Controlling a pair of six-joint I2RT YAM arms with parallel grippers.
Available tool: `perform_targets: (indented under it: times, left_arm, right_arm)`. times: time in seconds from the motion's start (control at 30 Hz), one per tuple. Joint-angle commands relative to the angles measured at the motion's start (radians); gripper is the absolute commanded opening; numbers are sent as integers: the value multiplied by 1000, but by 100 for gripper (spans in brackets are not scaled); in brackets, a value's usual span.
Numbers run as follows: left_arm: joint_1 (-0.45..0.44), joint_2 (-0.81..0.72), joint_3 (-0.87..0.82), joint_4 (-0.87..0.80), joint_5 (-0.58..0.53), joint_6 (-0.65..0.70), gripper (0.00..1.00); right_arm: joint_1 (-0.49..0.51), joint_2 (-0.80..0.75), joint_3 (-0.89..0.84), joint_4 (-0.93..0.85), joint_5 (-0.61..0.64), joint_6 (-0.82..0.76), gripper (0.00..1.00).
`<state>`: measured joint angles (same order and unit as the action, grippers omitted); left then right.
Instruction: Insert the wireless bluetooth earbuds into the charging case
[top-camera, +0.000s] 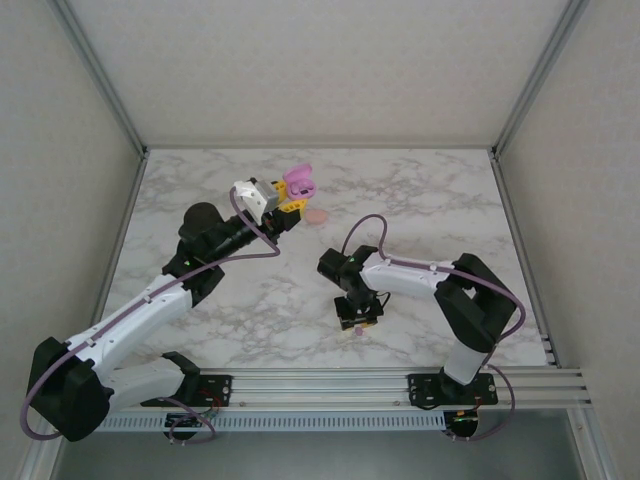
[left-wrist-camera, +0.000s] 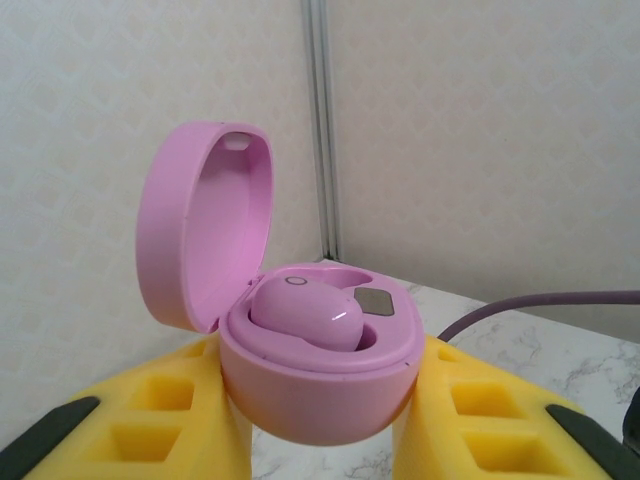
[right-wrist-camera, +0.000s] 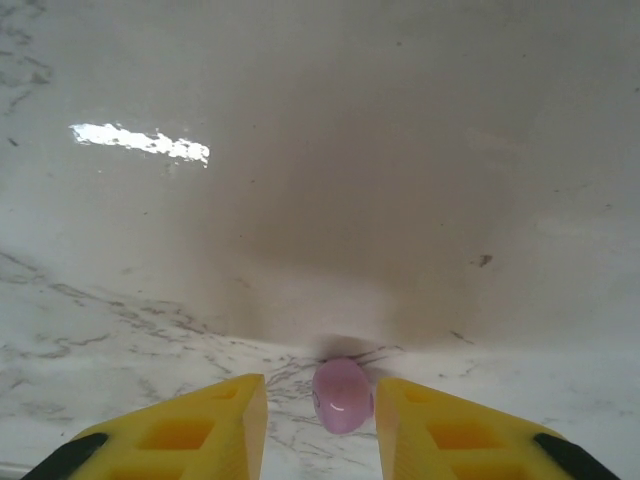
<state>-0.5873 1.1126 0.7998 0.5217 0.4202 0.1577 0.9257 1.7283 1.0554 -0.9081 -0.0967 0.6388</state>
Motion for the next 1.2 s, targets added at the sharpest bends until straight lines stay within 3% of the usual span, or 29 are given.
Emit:
perform_targets:
  times: [0.0,1.17]
  left_arm:
    - [0,-2,-5,13,-8,13,23]
    - [0,53,30,16,22,-12,23]
  right_arm:
    - [12,29,30,-26,26,-21,34]
    - [16,61,-29,-34,34,-45,26]
